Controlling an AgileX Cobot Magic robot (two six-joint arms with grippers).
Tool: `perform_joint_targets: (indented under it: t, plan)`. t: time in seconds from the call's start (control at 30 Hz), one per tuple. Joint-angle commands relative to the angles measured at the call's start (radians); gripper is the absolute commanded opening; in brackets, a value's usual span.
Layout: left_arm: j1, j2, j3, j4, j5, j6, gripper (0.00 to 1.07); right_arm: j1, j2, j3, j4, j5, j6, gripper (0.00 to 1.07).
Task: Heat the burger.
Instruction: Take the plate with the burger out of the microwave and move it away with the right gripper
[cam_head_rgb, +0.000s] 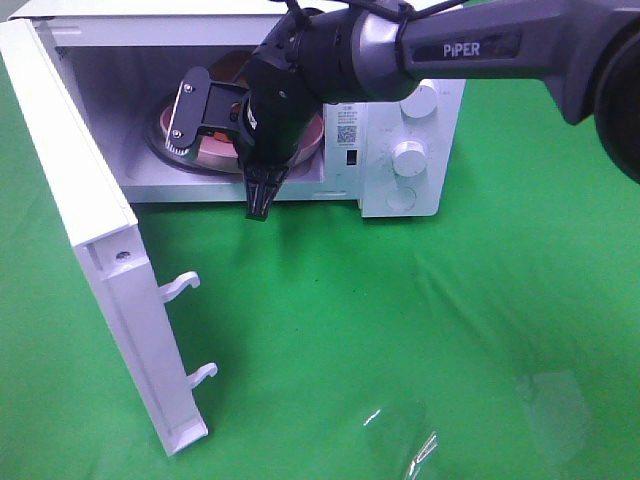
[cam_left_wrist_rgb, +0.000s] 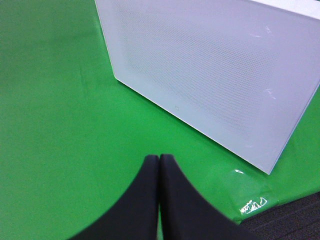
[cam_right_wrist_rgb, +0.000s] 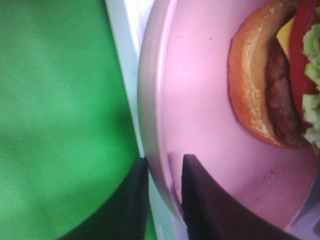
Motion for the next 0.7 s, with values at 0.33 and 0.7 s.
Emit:
perform_joint_targets:
  t: [0.33,0.7]
  plan:
    - [0.002,-0.021,0.004,0.002,-0.012,0.001,0.0,-0.011,-0.122,0.168,-0.01,-0.027,-0.087,0.0]
    - [0.002,-0.021,0.004,0.002,-0.012,0.001,0.0,-0.011,-0.198,0.276,-0.038,-0.087,-0.183,0.0]
